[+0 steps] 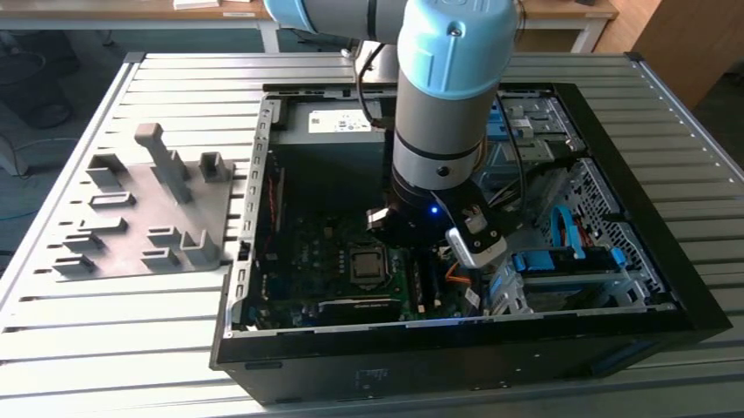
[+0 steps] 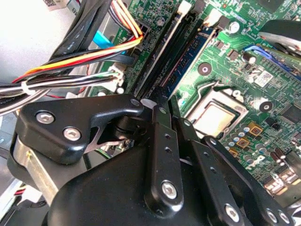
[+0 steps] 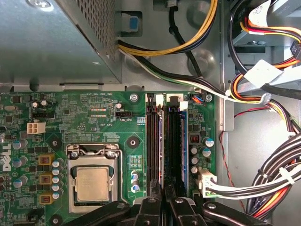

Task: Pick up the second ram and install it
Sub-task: 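Insert the second ram into the second slot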

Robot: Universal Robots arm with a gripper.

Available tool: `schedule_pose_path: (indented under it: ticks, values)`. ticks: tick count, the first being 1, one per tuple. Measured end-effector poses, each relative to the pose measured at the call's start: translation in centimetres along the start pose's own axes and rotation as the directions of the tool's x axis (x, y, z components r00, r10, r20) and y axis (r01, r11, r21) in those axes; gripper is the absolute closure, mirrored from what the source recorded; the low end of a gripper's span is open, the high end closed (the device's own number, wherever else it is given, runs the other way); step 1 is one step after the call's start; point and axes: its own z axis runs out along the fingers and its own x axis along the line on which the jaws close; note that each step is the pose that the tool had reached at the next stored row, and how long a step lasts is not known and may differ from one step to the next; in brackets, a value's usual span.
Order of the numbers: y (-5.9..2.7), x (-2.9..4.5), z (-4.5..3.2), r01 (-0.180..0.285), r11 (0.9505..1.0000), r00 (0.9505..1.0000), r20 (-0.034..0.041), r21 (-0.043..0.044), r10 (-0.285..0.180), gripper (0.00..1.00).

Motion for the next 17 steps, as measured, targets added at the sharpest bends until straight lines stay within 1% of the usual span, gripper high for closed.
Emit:
schedule_pose_path:
  ticks: [11, 14, 17]
  values:
    - [0.00, 0.00, 0.00, 0.000, 1.0000, 1.0000, 0.0000, 0.0002, 0.000, 0.86]
    - [0.00, -0.01, -0.20, 0.000, 1.0000, 1.0000, 0.0002, 0.0000, 0.000, 0.86]
    - [0.01, -0.01, -0.28, 0.000, 1.0000, 1.0000, 0.0003, 0.0021, 0.000, 0.86]
